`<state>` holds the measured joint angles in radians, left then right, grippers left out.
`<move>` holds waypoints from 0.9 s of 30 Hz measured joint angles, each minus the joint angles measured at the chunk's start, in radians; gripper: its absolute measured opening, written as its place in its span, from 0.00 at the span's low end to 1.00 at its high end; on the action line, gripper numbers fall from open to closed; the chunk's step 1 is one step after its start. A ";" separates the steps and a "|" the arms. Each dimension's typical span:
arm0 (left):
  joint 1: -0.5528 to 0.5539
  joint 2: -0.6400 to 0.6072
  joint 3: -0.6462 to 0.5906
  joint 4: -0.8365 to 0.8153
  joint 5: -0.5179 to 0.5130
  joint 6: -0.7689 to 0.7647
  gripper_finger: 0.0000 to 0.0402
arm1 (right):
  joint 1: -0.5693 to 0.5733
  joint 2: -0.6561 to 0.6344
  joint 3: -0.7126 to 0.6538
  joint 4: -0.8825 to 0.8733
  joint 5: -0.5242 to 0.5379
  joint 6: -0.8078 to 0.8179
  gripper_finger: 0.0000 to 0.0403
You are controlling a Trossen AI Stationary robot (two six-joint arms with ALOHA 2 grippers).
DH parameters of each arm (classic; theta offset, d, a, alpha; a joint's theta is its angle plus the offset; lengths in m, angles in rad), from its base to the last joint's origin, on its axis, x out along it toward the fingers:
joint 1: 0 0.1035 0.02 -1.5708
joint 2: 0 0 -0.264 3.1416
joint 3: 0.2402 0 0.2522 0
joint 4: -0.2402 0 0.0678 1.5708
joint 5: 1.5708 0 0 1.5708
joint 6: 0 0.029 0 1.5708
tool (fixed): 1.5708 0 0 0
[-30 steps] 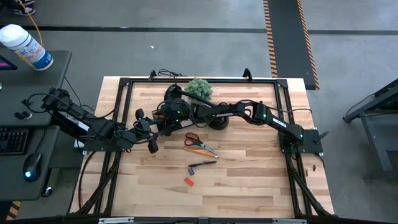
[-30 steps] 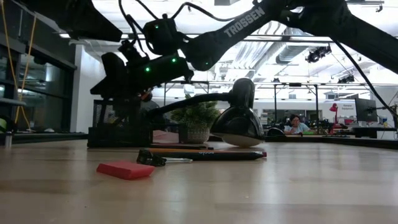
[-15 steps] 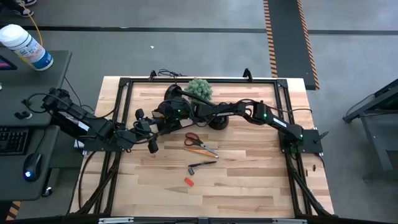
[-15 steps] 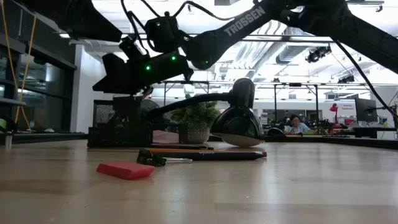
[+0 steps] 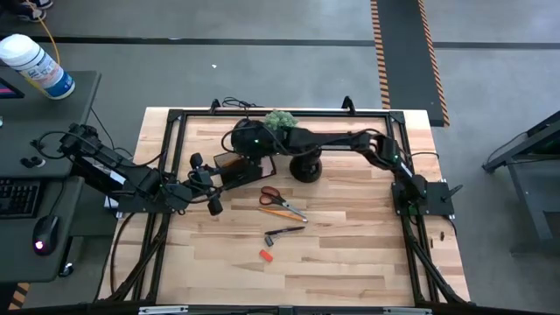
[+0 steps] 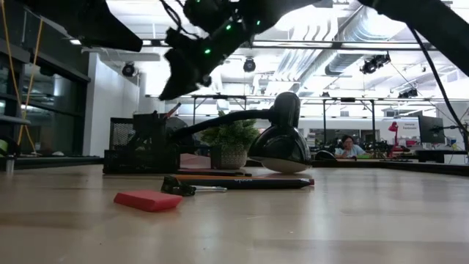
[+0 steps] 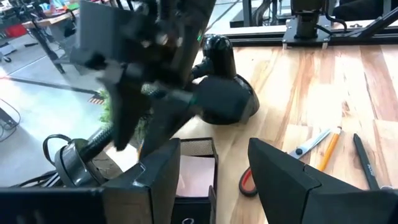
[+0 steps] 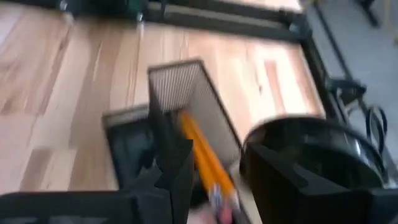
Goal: Pick and place office supplies into organizer
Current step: Put the black pen into the black desk organizer
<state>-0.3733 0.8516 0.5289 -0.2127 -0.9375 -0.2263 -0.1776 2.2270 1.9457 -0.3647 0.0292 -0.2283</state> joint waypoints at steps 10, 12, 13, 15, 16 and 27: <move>0.000 0.000 0.000 -0.008 0.002 -0.014 0.45 | 0.088 -0.174 0.001 -0.395 0.135 0.011 0.29; 0.000 0.000 0.000 -0.009 0.002 -0.018 0.45 | 0.115 -0.206 0.002 -0.454 0.139 0.040 0.28; 0.000 0.000 0.000 -0.010 0.002 -0.018 0.45 | 0.131 -0.217 0.002 -0.486 0.145 0.059 0.28; 0.000 0.000 0.000 -0.014 0.002 -0.018 0.45 | 0.164 -0.227 0.002 -0.560 0.174 0.094 0.27; 0.000 0.000 0.000 -0.016 0.002 -0.018 0.45 | 0.181 -0.228 0.002 -0.595 0.202 0.112 0.27; 0.000 0.000 0.000 -0.018 0.060 -0.019 0.45 | 0.350 -0.243 0.002 -0.893 0.491 0.353 0.22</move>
<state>-0.3733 0.8520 0.5289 -0.2306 -0.8774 -0.2455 0.1727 1.9844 1.9472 -1.2573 0.5198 0.1249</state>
